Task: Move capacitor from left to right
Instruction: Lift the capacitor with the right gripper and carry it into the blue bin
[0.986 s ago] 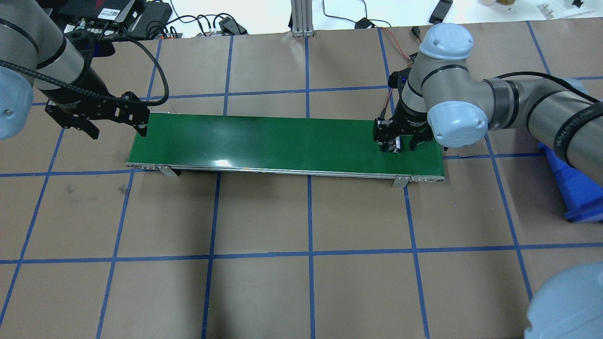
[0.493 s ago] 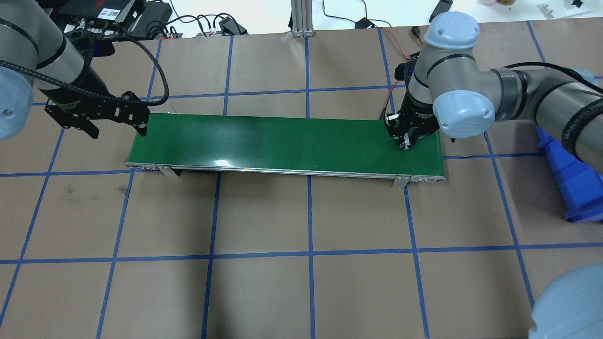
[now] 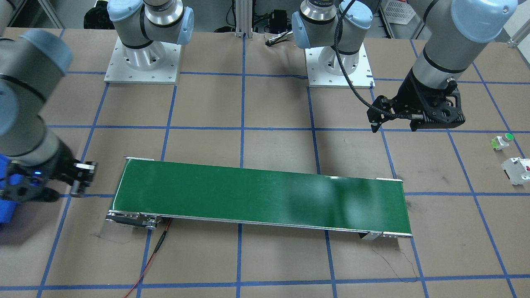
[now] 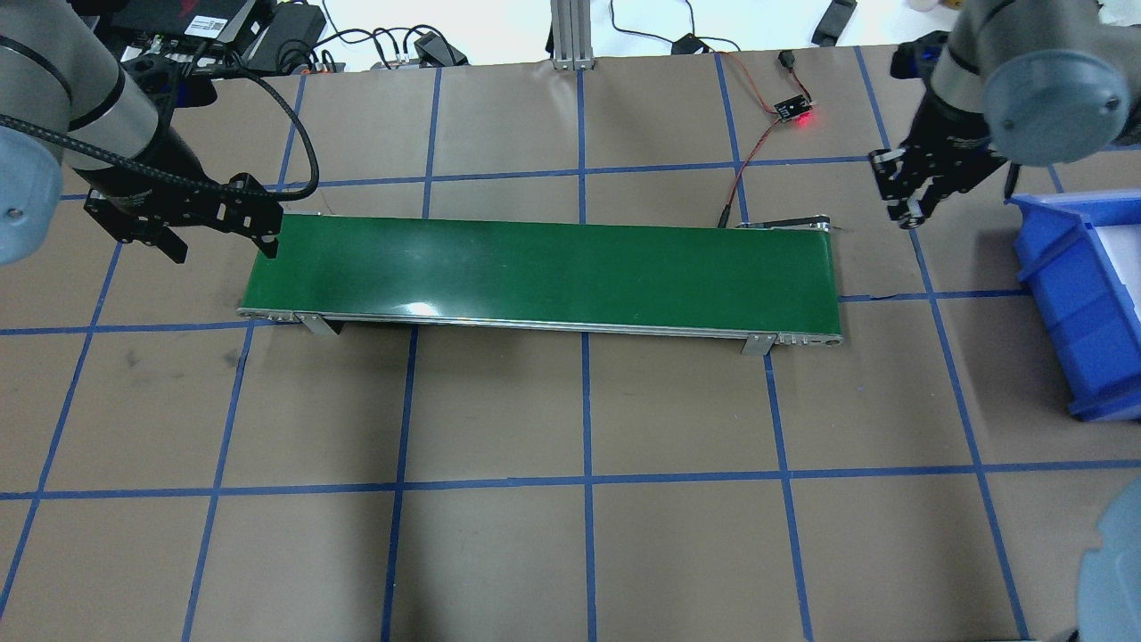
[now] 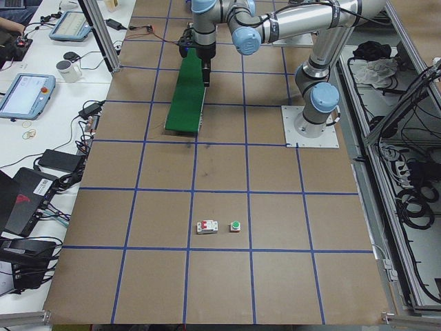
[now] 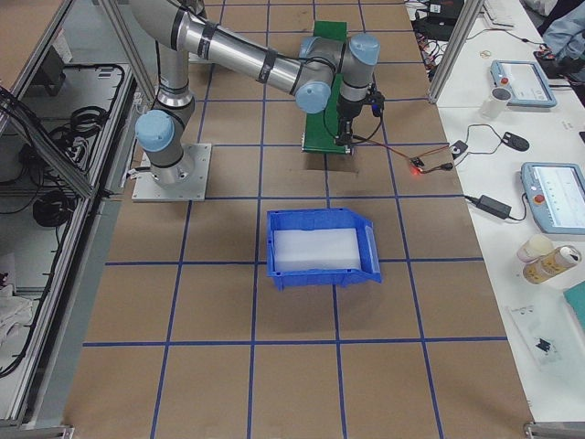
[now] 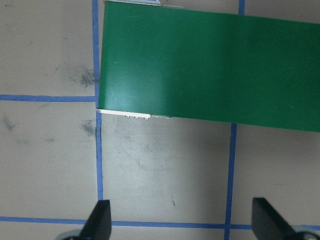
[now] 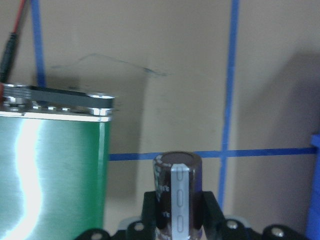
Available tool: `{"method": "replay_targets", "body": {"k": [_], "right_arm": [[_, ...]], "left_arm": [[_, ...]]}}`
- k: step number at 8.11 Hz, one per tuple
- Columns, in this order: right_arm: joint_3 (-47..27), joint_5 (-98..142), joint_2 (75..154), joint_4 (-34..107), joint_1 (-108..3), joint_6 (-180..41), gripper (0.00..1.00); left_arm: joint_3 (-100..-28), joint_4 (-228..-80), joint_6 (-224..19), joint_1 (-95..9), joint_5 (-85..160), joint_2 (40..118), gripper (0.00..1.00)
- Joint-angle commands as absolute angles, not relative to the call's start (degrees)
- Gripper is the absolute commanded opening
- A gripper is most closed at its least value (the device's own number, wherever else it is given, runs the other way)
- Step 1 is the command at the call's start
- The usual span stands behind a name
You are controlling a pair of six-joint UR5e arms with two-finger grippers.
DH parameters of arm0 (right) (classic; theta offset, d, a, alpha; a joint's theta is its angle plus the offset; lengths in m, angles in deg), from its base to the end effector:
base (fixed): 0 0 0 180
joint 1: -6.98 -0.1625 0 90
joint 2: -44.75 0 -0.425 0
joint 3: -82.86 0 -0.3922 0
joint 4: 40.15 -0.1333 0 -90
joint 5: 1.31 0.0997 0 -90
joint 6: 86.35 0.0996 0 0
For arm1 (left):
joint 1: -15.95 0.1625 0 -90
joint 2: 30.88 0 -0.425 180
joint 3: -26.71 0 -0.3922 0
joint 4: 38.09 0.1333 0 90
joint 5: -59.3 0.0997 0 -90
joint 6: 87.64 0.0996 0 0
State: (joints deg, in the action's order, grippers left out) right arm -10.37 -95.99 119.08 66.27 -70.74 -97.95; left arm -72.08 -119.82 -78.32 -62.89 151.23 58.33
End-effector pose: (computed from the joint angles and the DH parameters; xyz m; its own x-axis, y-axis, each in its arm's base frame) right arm -0.0013 -0.5945 0.3412 -0.9974 0.0080 0.0711 0.0122 0.9982 0.0588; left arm -0.0341 -0.4987 0.4338 -0.9989 -0.0322 -0.0340 -0.0322 0.9995 0.0008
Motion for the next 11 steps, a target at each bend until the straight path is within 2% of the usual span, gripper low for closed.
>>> {"method": "replay_targets", "body": {"k": [1, 5, 8, 9, 10, 11], "right_arm": [[-9.2, -99.1, 119.4, 65.9, -57.9, -119.0, 0.0], [-8.6, -100.5, 115.8, 74.3, -44.4, -142.3, 0.0], [-9.8, -100.8, 110.5, 76.7, -43.3, -144.0, 0.0], [-9.9, -100.6, 109.4, 77.0, -41.3, -144.9, 0.14], [-9.9, -100.2, 109.8, 77.1, -41.1, -146.6, 0.86], [-10.0, -100.0, 110.1, 77.0, -40.9, -147.2, 1.0]], "left_arm": [[-72.2, -119.8, -78.3, -62.9, 151.2, 58.3, 1.0], [-72.2, -119.8, -78.2, -62.9, 151.2, 58.2, 1.0], [-72.2, -119.8, -78.6, -62.9, 151.2, 58.4, 1.0], [-72.2, -119.8, -78.3, -62.9, 151.2, 58.4, 1.0], [-72.2, -119.8, -78.3, -62.9, 151.2, 58.4, 1.0], [-72.2, -119.8, -78.3, -62.9, 151.2, 58.4, 1.0]]}}
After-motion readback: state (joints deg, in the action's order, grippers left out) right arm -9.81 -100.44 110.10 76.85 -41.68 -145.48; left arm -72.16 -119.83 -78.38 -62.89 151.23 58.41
